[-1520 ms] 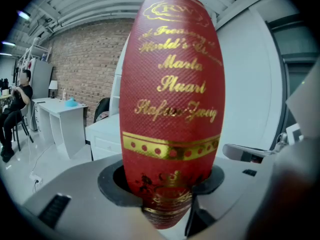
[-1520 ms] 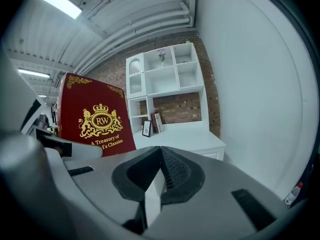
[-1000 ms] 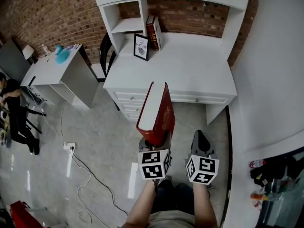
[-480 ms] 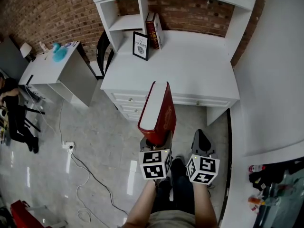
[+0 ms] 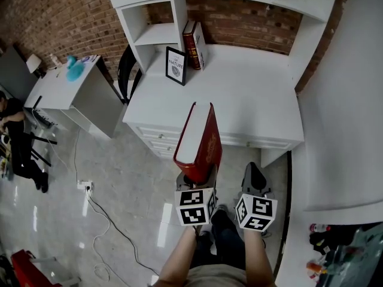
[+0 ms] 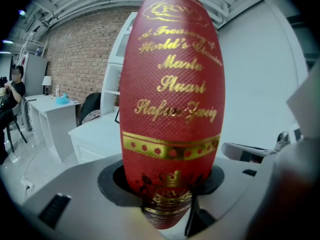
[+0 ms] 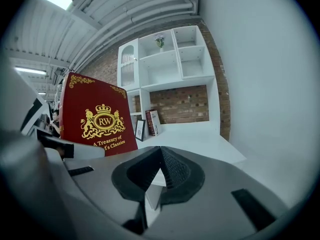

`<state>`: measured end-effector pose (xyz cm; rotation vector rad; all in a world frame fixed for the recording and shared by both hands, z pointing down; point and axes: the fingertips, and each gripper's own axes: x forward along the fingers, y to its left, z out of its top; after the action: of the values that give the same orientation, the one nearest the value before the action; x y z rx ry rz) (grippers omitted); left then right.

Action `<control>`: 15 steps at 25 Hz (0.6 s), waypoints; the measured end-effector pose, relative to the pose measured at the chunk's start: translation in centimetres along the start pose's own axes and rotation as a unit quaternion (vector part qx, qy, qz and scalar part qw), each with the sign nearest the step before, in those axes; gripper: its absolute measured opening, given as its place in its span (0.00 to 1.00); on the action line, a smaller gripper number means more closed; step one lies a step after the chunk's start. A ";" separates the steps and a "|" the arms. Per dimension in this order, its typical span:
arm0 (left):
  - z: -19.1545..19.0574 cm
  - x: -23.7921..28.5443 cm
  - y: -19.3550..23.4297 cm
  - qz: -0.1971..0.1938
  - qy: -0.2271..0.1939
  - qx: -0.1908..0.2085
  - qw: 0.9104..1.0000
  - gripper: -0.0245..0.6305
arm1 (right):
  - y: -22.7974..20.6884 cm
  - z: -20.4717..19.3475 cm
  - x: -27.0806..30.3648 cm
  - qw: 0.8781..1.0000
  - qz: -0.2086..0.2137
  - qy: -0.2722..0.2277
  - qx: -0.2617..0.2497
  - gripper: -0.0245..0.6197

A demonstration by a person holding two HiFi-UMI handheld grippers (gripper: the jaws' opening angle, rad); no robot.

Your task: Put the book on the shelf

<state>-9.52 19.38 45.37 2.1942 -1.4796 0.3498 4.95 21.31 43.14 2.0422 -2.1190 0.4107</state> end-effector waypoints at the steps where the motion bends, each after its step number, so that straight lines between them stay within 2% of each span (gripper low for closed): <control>1: 0.3 0.7 -0.1 0.002 0.000 -0.001 1.000 0.41 | -0.4 0.3 0.7 1.000 0.001 0.000 -0.001 0.06; 15: 5.3 9.0 -1.5 0.021 -0.013 -0.007 1.000 0.41 | -5.3 4.4 8.9 1.000 0.018 -0.010 -0.003 0.06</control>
<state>-4.90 9.99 44.58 2.1666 -1.5403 0.3254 10.13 11.34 42.10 2.0162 -2.1698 0.3901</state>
